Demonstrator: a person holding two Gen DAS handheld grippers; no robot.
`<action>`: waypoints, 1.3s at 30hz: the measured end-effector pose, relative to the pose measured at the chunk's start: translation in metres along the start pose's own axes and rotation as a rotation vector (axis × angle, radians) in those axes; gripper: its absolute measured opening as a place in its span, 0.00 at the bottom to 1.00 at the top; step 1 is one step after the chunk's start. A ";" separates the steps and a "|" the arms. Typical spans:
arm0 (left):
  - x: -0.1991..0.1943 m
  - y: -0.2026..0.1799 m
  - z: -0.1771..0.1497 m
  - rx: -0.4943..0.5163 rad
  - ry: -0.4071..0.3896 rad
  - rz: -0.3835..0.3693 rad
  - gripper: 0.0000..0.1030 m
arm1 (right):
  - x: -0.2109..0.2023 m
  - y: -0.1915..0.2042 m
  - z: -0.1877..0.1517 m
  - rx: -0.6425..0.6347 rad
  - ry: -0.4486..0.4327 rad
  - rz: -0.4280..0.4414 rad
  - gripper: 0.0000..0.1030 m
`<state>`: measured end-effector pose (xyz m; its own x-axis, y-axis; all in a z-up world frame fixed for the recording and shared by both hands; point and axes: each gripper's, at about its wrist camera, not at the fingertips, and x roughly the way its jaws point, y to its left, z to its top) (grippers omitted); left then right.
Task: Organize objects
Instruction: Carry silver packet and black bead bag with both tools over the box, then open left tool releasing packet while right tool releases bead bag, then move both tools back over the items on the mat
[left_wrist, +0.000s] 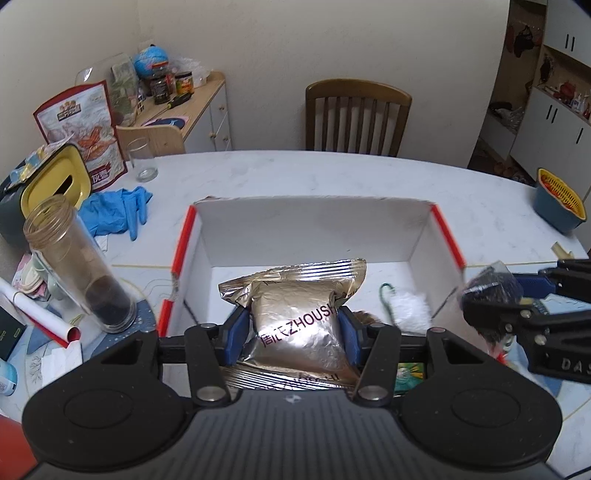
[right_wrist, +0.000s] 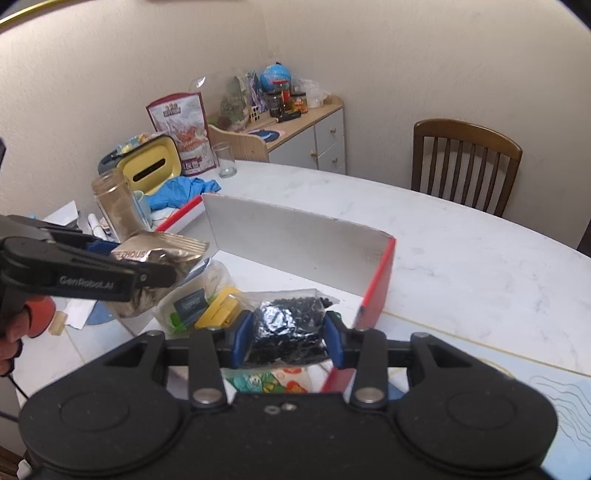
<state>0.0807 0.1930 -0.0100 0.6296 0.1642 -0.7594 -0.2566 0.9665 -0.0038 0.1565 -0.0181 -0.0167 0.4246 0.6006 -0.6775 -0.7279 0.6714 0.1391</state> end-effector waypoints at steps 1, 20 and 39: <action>0.004 0.003 0.000 0.000 0.006 0.002 0.50 | 0.006 0.001 0.002 0.001 0.008 -0.002 0.39; 0.065 0.010 -0.008 0.090 0.090 0.022 0.50 | 0.090 0.020 0.009 -0.022 0.155 -0.056 0.39; 0.063 -0.004 -0.013 0.144 0.091 0.018 0.61 | 0.079 0.025 0.005 -0.066 0.150 -0.085 0.54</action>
<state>0.1117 0.1967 -0.0666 0.5552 0.1699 -0.8142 -0.1558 0.9828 0.0988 0.1741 0.0483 -0.0629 0.4050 0.4681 -0.7854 -0.7287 0.6841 0.0319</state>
